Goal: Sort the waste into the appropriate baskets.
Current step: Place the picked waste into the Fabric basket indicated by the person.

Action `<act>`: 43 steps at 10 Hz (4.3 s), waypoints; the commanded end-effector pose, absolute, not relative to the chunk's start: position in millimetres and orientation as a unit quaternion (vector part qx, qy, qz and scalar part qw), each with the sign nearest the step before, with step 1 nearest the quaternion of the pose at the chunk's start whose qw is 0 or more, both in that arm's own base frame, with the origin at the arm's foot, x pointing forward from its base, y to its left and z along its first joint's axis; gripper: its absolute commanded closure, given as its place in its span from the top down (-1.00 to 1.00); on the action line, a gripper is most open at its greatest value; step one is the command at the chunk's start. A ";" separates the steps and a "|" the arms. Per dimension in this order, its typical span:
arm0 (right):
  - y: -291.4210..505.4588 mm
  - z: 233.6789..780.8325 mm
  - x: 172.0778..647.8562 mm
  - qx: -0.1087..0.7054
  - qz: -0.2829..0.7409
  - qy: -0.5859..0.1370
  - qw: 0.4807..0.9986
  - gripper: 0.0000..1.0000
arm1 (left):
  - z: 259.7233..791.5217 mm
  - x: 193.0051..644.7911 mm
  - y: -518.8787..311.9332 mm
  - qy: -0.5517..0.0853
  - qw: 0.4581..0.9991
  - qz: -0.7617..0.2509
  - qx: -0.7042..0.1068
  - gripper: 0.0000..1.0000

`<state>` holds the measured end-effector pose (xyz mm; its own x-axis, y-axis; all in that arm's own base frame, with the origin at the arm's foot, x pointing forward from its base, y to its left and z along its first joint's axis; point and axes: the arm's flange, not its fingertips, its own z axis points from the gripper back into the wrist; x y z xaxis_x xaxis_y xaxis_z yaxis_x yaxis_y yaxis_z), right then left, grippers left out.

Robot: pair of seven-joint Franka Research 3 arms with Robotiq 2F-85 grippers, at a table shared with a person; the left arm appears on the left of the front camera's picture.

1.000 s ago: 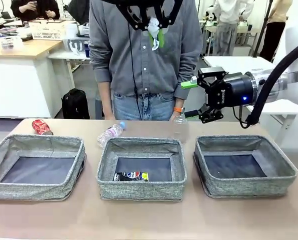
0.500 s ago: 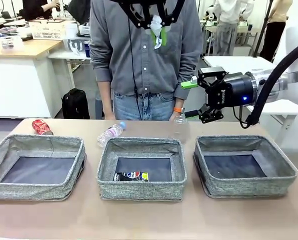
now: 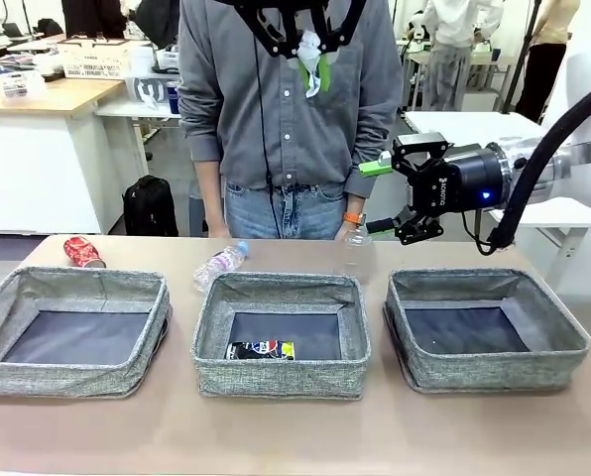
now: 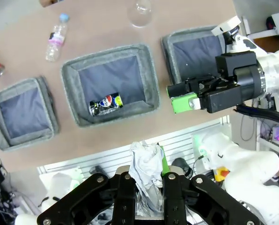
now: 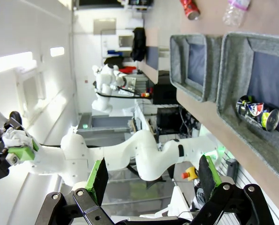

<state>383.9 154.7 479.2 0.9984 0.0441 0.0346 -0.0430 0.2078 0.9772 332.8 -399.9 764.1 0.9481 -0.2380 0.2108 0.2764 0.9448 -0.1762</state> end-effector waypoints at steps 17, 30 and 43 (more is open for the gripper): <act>40.4 506.6 339.5 0.576 0.042 -0.077 0.813 1.00 | 712.2 320.7 -381.7 -0.033 0.974 -0.170 -0.148 -0.75; -128.7 558.4 242.5 0.495 -0.100 -0.262 0.823 1.00 | 505.0 380.2 -626.2 -0.094 0.916 -0.355 -0.161 -0.75; -128.7 558.4 242.5 0.495 -0.100 -0.262 0.823 1.00 | 501.6 383.7 -628.2 -0.098 0.914 -0.354 -0.175 1.00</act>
